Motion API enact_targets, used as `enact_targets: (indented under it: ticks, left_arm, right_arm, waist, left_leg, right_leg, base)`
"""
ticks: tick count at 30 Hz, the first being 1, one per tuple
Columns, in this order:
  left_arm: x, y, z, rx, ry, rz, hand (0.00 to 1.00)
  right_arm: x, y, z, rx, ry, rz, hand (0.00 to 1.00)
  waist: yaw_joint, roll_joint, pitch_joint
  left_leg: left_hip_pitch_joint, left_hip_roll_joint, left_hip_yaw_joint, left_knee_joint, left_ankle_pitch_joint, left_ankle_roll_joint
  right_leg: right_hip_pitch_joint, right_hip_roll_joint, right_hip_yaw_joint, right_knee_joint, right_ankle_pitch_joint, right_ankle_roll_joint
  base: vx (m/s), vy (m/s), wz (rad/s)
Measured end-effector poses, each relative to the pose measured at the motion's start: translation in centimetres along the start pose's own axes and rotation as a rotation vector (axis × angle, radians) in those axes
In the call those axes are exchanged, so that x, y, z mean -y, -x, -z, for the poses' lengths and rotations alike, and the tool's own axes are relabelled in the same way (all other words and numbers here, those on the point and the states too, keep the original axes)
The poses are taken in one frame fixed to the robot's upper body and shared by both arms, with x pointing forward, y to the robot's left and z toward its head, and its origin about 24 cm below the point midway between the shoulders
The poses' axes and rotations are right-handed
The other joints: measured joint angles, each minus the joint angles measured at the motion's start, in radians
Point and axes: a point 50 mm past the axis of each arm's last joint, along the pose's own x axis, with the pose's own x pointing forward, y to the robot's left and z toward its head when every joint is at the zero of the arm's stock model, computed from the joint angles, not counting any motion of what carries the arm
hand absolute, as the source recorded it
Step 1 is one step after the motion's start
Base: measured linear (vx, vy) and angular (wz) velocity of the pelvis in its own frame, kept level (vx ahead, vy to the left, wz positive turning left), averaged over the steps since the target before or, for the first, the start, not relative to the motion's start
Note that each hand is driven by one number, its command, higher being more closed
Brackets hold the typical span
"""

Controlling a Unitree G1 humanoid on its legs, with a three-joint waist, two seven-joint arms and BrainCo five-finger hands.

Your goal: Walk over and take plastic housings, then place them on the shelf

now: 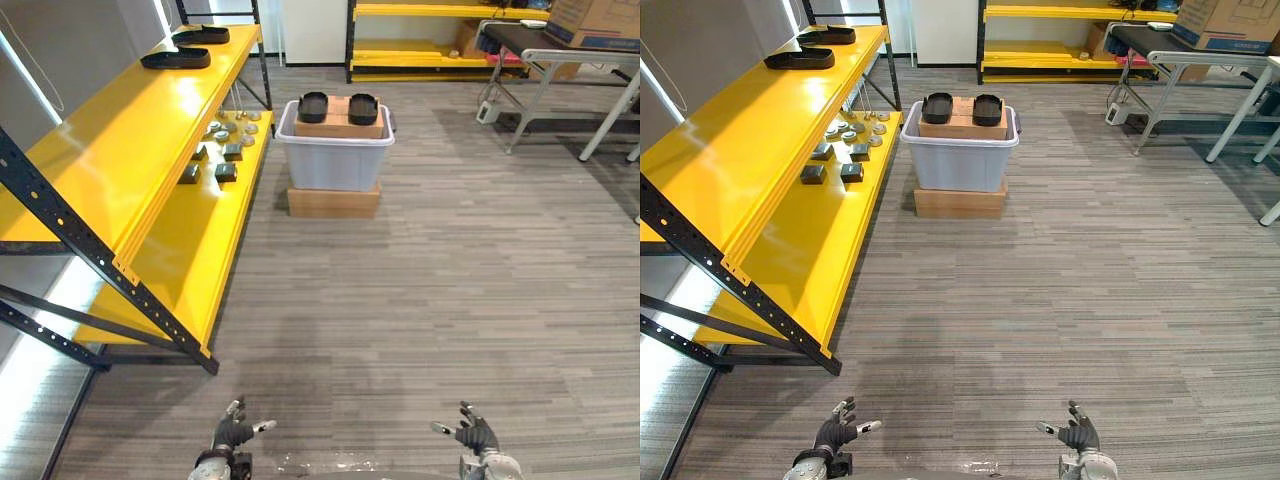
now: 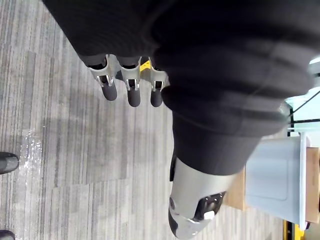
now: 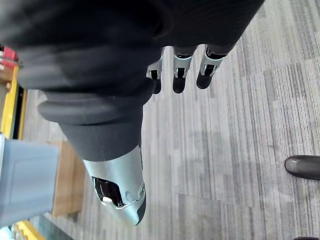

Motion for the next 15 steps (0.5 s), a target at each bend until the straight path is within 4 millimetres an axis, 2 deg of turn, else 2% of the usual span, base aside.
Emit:
enact_targets:
  ticks: [5, 15]
  left_arm:
    - [-0.21, 0.2, -0.07, 0.012, 0.009, -0.008, 0.0]
    - [-0.49, 0.31, 0.05, 0.011, 0.016, -0.019, 0.0]
  right_arm:
    - [0.24, 0.0, -0.66, 0.031, 0.02, 0.002, 0.0]
    - [0.42, 0.1, -0.34, 0.016, 0.01, 0.007, 0.0]
  waist:
    - [-0.005, 0.003, 0.003]
    - [-0.013, -0.003, 0.004]
  left_leg:
    - [0.003, 0.0, 0.0, -0.001, 0.0, 0.001]
    - [0.007, -0.004, -0.001, -0.05, 0.023, 0.012]
  right_leg:
    - [-0.002, -0.001, 0.0, 0.014, -0.003, -0.004]
    - [-0.018, -0.001, -0.011, 0.02, -0.009, -0.013]
  base:
    - [-0.06, -0.025, -0.02]
    - [-0.05, -0.022, 0.01]
